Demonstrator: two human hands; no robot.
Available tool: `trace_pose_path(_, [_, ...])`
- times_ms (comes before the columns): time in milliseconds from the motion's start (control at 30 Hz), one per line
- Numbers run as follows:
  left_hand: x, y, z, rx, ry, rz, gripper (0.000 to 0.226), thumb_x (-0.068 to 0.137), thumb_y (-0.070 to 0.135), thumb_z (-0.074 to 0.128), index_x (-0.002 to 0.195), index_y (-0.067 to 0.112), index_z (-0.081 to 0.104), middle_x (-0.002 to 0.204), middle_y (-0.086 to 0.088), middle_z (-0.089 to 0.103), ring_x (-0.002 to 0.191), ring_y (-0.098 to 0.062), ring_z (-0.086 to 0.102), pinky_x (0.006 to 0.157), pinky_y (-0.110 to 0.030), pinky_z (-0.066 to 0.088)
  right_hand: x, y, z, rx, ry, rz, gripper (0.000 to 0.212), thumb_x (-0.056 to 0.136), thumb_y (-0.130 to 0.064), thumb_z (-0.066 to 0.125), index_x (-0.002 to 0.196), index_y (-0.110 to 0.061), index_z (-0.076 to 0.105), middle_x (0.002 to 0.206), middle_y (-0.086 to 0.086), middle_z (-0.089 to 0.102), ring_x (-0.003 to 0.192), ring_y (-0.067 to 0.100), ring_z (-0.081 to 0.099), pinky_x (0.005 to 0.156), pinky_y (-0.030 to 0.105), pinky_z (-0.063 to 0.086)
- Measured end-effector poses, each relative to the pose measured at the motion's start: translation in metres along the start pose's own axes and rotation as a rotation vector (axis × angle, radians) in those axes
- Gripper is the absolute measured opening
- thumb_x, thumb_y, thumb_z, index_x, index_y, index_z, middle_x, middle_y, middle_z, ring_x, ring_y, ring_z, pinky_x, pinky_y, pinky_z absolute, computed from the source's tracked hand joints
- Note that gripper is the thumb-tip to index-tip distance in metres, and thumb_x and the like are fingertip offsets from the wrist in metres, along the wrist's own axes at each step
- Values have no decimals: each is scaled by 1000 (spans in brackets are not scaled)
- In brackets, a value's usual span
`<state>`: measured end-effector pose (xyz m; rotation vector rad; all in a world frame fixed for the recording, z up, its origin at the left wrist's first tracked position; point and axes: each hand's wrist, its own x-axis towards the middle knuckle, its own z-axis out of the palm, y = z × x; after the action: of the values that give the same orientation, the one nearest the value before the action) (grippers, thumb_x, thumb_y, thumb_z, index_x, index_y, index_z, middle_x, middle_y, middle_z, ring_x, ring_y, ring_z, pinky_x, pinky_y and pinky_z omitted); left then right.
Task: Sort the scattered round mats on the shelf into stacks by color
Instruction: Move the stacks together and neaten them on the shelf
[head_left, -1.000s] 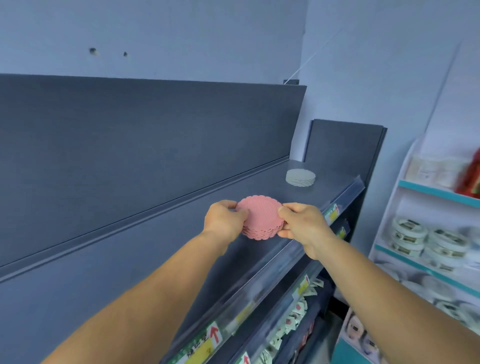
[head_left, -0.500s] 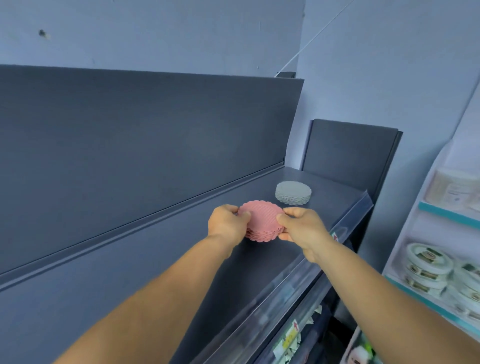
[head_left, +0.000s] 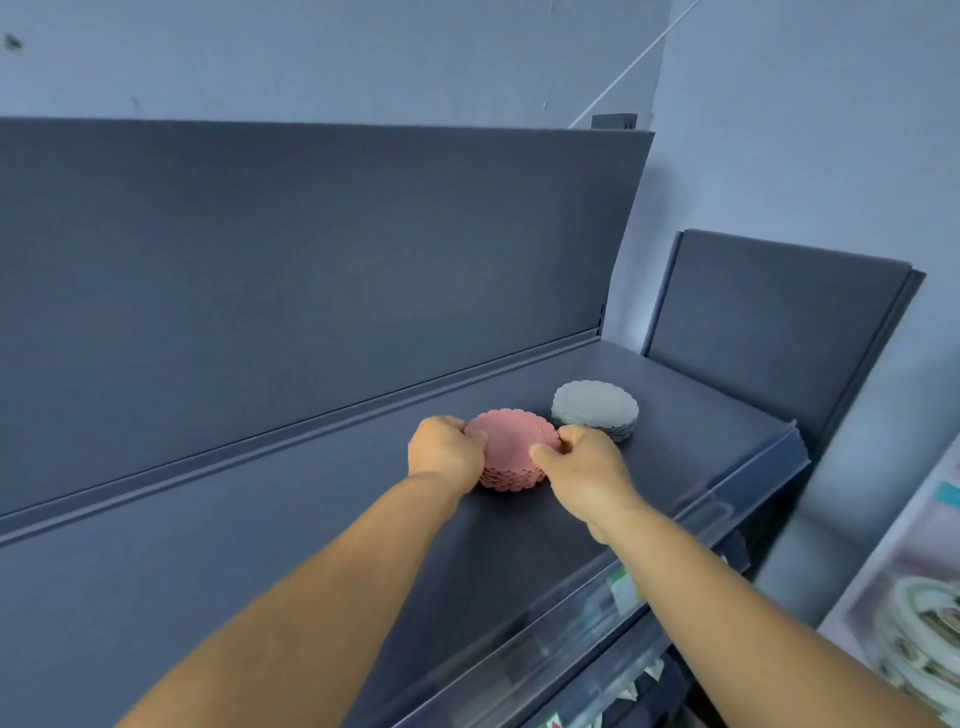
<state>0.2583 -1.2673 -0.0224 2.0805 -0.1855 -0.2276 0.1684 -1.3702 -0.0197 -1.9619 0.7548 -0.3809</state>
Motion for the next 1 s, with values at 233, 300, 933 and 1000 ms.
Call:
trace_pose_path(233, [-2,7,0,316,-36,27,22,95,21,46,82,7,57,71,-5,53,73,-27,50,63,-27,39,12,4,-2,-192,-57,-65,28,90,-29,55,93,-1,61,80,6,54,73,23,46,66,28,37])
trace_pose_path(300, [-5,8,0,374,-42,45,25,96,22,43,79,7,54,70,-5,52,73,-27,51,63,-28,40,13,3,-4,-247,-83,-76,29,91,-29,54,93,-1,60,83,7,54,75,24,46,66,27,36])
trace_pose_path(933, [-91,-59,-121,920,131,112,34,100,31,35,126,13,48,130,-6,48,123,-25,40,92,-35,41,-63,-51,70,-667,-352,-718,51,99,-39,39,145,-19,35,151,-5,36,142,18,26,114,32,25])
trace_pose_path(1000, [-108,-75,-147,909,174,69,36,100,32,35,128,14,48,130,-6,48,123,-25,41,91,-35,41,-84,-63,91,-651,-406,-757,51,98,-39,40,145,-19,35,151,-6,36,142,17,25,115,33,25])
